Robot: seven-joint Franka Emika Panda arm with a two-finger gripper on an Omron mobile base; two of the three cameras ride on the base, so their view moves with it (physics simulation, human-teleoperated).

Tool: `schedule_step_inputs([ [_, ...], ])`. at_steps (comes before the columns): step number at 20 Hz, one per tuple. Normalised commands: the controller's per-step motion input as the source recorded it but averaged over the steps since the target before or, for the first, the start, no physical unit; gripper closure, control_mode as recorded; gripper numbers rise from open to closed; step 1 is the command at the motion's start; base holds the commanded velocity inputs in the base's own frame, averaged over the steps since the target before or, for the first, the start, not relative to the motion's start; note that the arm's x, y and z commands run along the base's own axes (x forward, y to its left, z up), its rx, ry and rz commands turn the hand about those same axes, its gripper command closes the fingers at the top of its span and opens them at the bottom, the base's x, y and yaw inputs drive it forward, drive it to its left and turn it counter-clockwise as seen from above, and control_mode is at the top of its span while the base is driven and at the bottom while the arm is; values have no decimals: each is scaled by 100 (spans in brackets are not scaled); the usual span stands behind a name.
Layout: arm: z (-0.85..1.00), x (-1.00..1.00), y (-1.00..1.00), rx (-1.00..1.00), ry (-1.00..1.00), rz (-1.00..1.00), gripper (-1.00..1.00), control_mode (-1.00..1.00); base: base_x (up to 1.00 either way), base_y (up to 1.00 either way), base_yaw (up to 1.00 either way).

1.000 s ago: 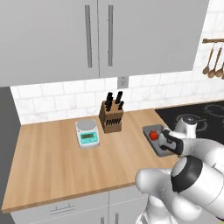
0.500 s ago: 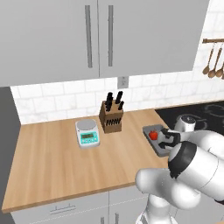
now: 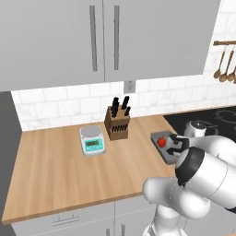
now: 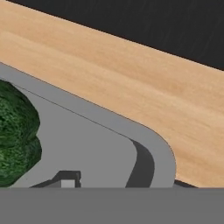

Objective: Take the meat container that has the shrimp and place it on the second highest rack of the freezer. Then take the vegetable container that has the broccoli and tomato and place it on the highest rack of the freezer.

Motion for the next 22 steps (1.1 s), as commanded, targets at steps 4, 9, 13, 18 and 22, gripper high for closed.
schedule_step_inputs([
  [4,0,0,0,0,0,0,100,-100,0,0,0],
  [9,33,0,0,-2,-3,-2,100,-100,0,0,0],
  [13,86,-8,8,-3,-3,-9,100,-100,0,0,0],
  [18,63,-47,6,0,-15,-22,100,-100,0,0,0],
  [22,60,-59,15,0,-13,-24,100,-100,0,0,0],
])
